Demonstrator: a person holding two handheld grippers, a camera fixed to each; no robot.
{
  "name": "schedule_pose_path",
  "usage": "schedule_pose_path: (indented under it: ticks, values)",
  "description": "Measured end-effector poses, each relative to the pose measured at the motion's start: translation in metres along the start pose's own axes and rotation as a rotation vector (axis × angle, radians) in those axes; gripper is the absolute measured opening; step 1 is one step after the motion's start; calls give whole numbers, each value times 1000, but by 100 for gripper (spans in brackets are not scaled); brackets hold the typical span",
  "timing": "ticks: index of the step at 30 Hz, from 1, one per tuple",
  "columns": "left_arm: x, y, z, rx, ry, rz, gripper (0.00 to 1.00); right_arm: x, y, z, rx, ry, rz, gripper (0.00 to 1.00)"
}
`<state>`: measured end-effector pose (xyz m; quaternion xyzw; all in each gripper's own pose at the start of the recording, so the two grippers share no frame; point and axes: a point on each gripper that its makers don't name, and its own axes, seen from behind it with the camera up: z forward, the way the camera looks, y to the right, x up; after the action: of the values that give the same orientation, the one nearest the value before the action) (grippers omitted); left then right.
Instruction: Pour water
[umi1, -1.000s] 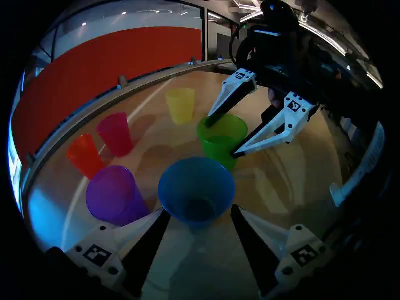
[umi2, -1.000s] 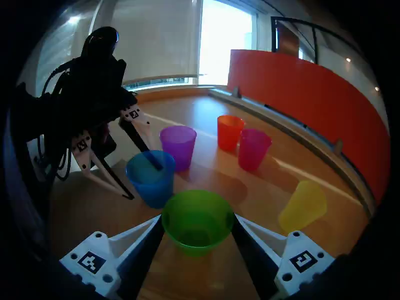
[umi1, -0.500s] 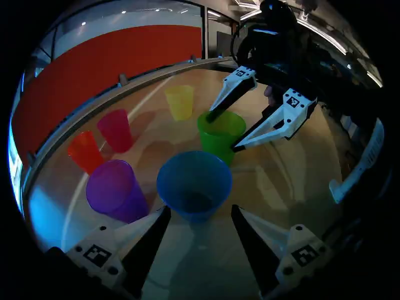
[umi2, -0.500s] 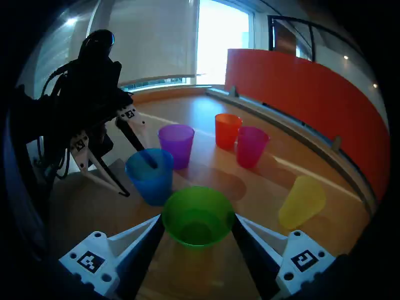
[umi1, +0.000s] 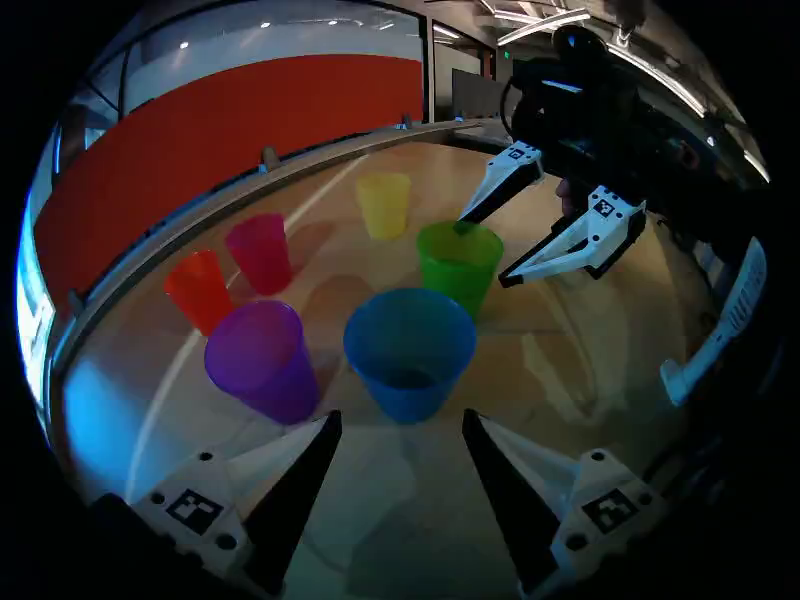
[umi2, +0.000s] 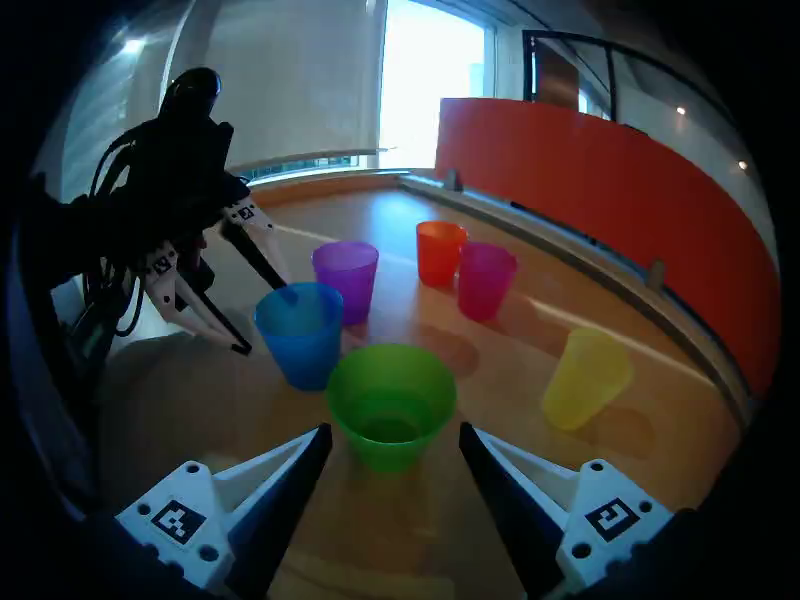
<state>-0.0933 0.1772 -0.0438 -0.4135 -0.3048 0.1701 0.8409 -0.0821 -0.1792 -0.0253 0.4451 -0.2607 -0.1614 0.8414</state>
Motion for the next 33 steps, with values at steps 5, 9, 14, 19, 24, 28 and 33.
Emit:
schedule_pose_path:
  ticks: [5,9,14,19,24,28,33]
  values:
    - [-4,-8,-13,39,17,-33,90,-1,1,-14,-25,15,17,99]
    - [-7,-16,-27,71,37,-59,89,-2,0,-26,-44,30,29,99]
    - [-7,-28,-46,126,67,-86,90,-4,2,-40,-77,44,43,99]
    - [-4,-43,-64,192,110,-122,89,-1,5,-54,-115,74,61,99]
    - [0,-57,-81,262,165,-148,89,5,7,-67,-153,120,91,99]
    - [4,-69,-93,317,222,-169,89,10,9,-80,-194,162,103,99]
    - [10,-86,-110,394,300,-215,89,15,14,-97,-254,211,122,99]
